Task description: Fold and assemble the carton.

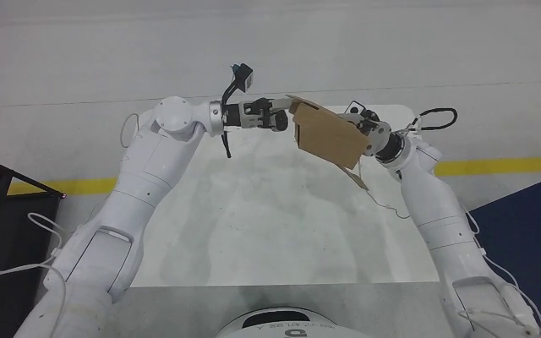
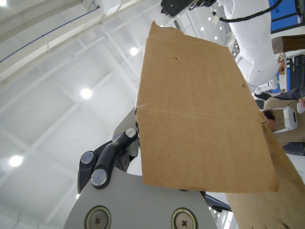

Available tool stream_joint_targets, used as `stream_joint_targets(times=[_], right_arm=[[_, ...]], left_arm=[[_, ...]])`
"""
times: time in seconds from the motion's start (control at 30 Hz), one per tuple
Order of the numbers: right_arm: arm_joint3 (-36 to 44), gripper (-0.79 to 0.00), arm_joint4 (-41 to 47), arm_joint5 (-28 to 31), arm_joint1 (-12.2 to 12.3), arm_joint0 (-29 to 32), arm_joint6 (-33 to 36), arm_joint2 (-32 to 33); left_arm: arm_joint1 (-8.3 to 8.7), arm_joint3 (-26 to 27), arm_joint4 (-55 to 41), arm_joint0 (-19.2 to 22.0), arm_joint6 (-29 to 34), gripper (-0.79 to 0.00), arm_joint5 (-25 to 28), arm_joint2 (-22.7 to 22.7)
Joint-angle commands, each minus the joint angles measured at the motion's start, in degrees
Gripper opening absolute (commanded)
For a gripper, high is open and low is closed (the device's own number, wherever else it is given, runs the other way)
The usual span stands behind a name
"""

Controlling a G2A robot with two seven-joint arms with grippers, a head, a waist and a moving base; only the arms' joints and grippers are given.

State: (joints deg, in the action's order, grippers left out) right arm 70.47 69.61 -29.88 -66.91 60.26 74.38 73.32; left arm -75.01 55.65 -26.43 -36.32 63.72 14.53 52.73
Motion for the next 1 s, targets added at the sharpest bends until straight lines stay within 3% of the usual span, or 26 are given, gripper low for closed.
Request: stream_joint_targets(times=[0.0, 0.43, 0.97], right_arm=[[-0.3, -0.785, 0.0, -0.1, 0.0, -0.1, -0.2, -0.1], [-1.4, -0.785, 0.1, 0.3, -0.1, -0.7, -3.1, -0.9], [-0.6, -0.785, -1.1, -0.2, 0.0, -0.7, -3.5, -2.1]], left_arm=[[0.08, 0.7, 0.2, -0.4, 0.5, -0.129, 0.7, 0.2], [0.7, 5.5, 3.2, -2.7, 0.8, -0.077, 2.2, 1.1], [0.6, 6.3, 5.3, -3.3, 0.0, -0.062, 1.0, 0.5]])
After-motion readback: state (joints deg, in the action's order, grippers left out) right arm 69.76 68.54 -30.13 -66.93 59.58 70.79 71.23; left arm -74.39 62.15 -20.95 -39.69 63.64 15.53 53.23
